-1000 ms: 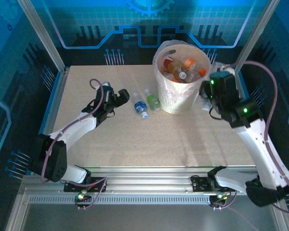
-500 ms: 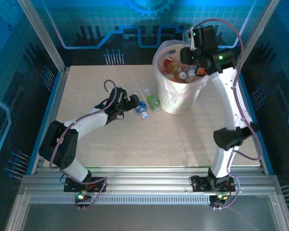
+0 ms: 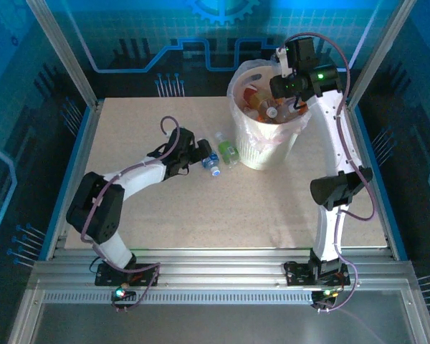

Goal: Put the plastic bottles in the bin

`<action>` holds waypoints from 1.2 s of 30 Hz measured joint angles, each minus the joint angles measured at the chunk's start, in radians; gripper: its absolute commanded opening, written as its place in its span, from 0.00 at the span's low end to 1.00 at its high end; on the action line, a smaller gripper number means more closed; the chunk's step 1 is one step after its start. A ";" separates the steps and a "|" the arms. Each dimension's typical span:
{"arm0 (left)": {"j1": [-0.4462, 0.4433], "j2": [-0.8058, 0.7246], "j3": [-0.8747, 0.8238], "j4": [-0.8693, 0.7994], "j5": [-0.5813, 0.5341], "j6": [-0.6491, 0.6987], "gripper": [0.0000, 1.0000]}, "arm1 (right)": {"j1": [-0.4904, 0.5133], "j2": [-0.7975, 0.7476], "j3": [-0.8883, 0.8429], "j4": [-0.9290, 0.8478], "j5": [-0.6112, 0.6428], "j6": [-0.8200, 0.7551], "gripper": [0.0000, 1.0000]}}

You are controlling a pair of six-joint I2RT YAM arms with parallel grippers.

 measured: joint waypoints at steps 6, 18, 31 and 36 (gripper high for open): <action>-0.002 0.065 0.066 -0.004 -0.007 0.000 0.99 | -0.004 0.031 0.000 0.014 0.000 -0.046 0.77; -0.002 0.153 0.148 -0.036 -0.013 -0.009 0.99 | -0.013 0.023 -0.004 0.016 -0.013 -0.032 0.93; -0.002 0.263 0.220 -0.080 -0.013 -0.052 0.99 | -0.012 -0.236 -0.153 0.025 -0.066 0.060 1.00; -0.002 0.321 0.265 -0.091 -0.013 -0.052 0.94 | -0.010 -0.334 -0.255 0.040 -0.079 0.110 1.00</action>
